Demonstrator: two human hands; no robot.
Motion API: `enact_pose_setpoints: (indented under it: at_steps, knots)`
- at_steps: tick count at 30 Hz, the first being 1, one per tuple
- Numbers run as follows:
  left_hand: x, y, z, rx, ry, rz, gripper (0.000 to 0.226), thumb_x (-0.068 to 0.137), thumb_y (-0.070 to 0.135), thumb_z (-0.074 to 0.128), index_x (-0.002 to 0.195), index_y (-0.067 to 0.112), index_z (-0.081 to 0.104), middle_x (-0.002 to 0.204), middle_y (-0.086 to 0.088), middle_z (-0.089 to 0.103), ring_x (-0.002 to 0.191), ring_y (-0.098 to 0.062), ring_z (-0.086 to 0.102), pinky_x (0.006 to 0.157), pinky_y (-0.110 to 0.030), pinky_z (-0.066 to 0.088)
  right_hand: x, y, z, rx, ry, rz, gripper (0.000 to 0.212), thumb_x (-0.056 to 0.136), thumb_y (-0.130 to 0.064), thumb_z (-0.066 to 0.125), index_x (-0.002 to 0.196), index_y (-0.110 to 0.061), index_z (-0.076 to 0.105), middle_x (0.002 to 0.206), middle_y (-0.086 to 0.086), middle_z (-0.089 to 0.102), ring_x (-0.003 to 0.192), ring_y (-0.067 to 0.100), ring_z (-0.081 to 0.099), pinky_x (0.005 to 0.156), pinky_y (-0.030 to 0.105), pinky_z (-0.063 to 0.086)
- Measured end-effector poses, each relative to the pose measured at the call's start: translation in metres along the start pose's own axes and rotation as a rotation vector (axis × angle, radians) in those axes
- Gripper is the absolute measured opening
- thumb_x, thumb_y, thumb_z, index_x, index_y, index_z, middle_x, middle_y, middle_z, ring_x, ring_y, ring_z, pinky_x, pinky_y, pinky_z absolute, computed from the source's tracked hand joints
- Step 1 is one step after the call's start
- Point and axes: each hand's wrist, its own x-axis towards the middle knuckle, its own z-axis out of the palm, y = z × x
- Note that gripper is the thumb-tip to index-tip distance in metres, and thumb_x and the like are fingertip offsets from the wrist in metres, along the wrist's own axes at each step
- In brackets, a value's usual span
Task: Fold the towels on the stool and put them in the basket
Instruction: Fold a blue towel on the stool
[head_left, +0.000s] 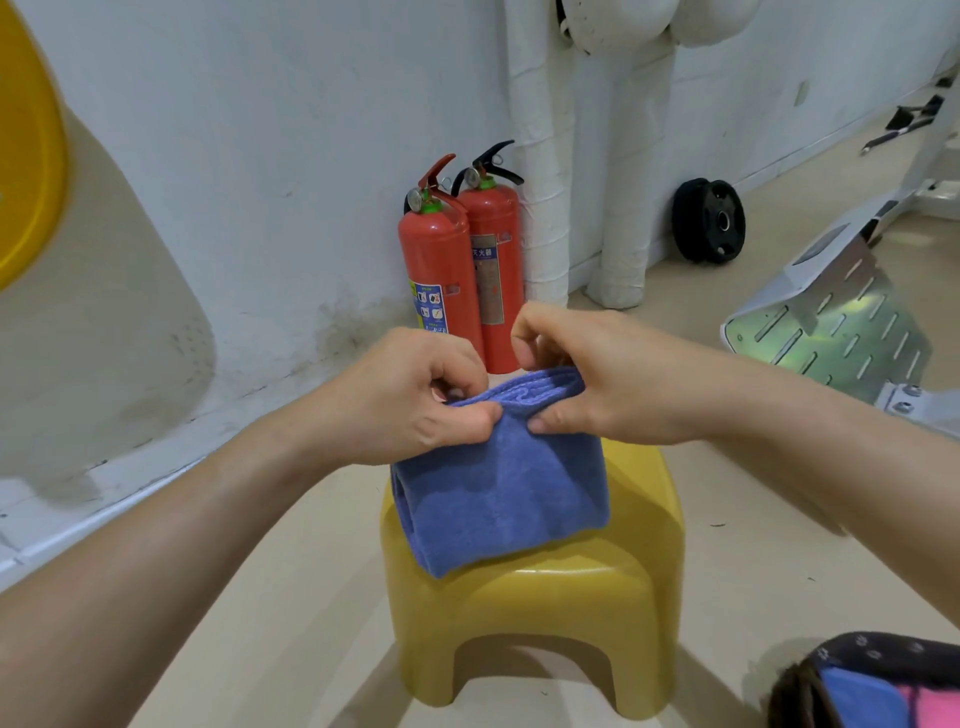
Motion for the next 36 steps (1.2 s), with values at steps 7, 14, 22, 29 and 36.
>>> enact_pose_setpoints:
  at_steps: [7, 14, 22, 29, 36]
  knots:
    - [-0.003, -0.001, 0.007, 0.059, -0.198, -0.045, 0.032, 0.076, 0.044, 0.063, 0.081, 0.014, 0.073, 0.103, 0.006, 0.067, 0.096, -0.014, 0.062, 0.085, -0.039, 0.049, 0.000, 0.010, 0.001, 0.265, -0.033, 0.042, 0.030, 0.074, -0.002, 0.074, 0.083, -0.023, 0.054, 0.075, -0.011, 0.058, 0.063, -0.001, 0.051, 0.059, 0.016, 0.045]
    - [-0.005, -0.008, 0.000, -0.013, -0.305, -0.178, 0.048, 0.078, 0.059, 0.062, 0.092, 0.014, 0.073, 0.107, -0.005, 0.067, 0.097, -0.021, 0.063, 0.086, -0.047, 0.049, -0.006, 0.017, -0.004, 0.354, -0.040, 0.049, 0.029, 0.075, -0.002, 0.074, 0.079, -0.023, 0.055, 0.071, -0.006, 0.055, 0.063, 0.006, 0.051, 0.058, 0.017, 0.043]
    - [-0.004, -0.010, 0.003, 0.115, -0.068, -0.066, 0.053, 0.072, 0.060, 0.062, 0.073, 0.008, 0.071, 0.080, -0.002, 0.067, 0.072, -0.018, 0.060, 0.067, -0.040, 0.049, -0.005, 0.018, -0.001, 0.058, -0.020, 0.094, 0.040, 0.074, 0.004, 0.057, 0.099, -0.027, 0.064, 0.083, -0.011, 0.060, 0.075, 0.008, 0.056, 0.064, 0.021, 0.047]
    - [-0.003, -0.024, 0.027, 0.729, 0.411, 0.384, 0.024, 0.088, 0.025, 0.064, 0.074, 0.006, 0.068, 0.094, -0.012, 0.066, 0.078, -0.027, 0.050, 0.069, -0.036, 0.044, -0.004, 0.035, 0.025, -0.479, 0.416, -0.155, 0.022, 0.066, 0.007, 0.055, 0.083, -0.007, 0.062, 0.082, 0.012, 0.052, 0.071, 0.030, 0.051, 0.051, 0.037, 0.042]
    - [-0.042, -0.055, 0.089, 0.572, -0.190, 0.150, 0.039, 0.094, 0.044, 0.038, 0.088, 0.018, 0.067, 0.104, 0.001, 0.057, 0.086, -0.020, 0.052, 0.076, -0.033, 0.047, -0.033, 0.066, 0.081, -0.141, -0.214, 0.152, 0.016, 0.076, -0.010, 0.058, 0.091, -0.012, 0.063, 0.089, 0.007, 0.058, 0.086, 0.025, 0.053, 0.076, 0.039, 0.046]
